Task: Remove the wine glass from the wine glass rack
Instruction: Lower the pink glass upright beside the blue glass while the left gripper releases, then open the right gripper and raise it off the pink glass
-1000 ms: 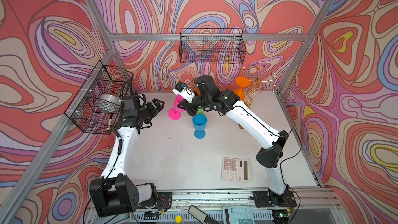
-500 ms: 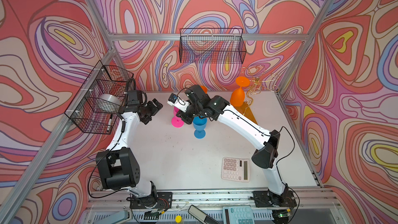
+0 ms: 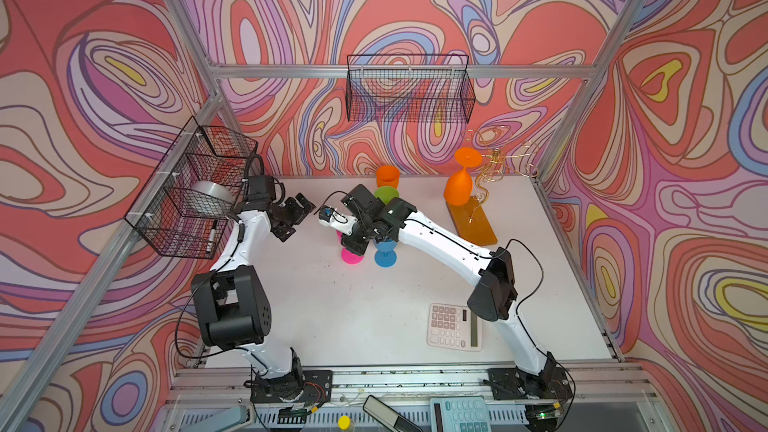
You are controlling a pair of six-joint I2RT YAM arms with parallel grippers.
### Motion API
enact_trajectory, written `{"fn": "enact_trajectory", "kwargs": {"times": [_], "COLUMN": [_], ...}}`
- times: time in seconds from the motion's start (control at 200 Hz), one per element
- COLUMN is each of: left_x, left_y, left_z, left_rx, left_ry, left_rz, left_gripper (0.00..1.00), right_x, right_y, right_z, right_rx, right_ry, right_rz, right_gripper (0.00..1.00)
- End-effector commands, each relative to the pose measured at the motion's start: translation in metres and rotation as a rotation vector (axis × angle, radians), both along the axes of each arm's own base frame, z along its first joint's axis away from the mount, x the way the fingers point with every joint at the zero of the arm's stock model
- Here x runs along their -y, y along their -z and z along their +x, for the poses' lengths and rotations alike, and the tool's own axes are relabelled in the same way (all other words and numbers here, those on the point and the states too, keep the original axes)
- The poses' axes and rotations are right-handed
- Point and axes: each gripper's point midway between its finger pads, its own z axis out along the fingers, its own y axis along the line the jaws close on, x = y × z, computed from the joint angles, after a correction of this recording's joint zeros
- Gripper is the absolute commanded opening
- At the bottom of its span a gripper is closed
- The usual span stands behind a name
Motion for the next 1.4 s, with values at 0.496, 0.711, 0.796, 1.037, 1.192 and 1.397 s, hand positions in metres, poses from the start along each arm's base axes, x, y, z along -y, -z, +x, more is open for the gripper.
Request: {"fn": "enact_trajectory", "kwargs": {"times": [0.496, 0.711, 0.796, 1.037, 1.192, 1.397], "left_x": [0.012, 0.015, 0.015, 0.017, 0.018, 0.02], "left_y": [0.012, 0.01, 0.01, 0.008, 0.007, 0.001], "left_z": [0.0, 0.001, 0.001, 0.0, 0.0, 0.0], "left_rx": [0.022, 0.034, 0.035, 0.043, 0.051, 0.079], "left_ry": [0.042, 0.047, 0.048, 0.052, 0.055, 0.062], "left_rz": [-0.081, -0.091, -0.097, -0.103, -0.112, -0.112], "left_gripper": [0.98, 0.98, 0.98, 0.98, 0.98, 0.99], "right_x": [-0.001, 0.001, 0.0, -0.001, -0.001, -0.002], "right_y": [0.021, 0.024, 0.024, 0.029, 0.031, 0.022], "right_z": [-0.006, -0.01, -0.011, -0.013, -0.012, -0.011], "right_rx": [-0.003, -0.021, -0.028, -0.044, -0.048, -0.034], "right_ry": [-0.025, -0.029, -0.032, -0.034, -0.029, -0.025], "right_rz": [-0.064, -0.071, -0.066, -0.068, -0.07, -0.054], "right_gripper": [0.0, 0.0, 0.0, 0.0, 0.0, 0.08]}}
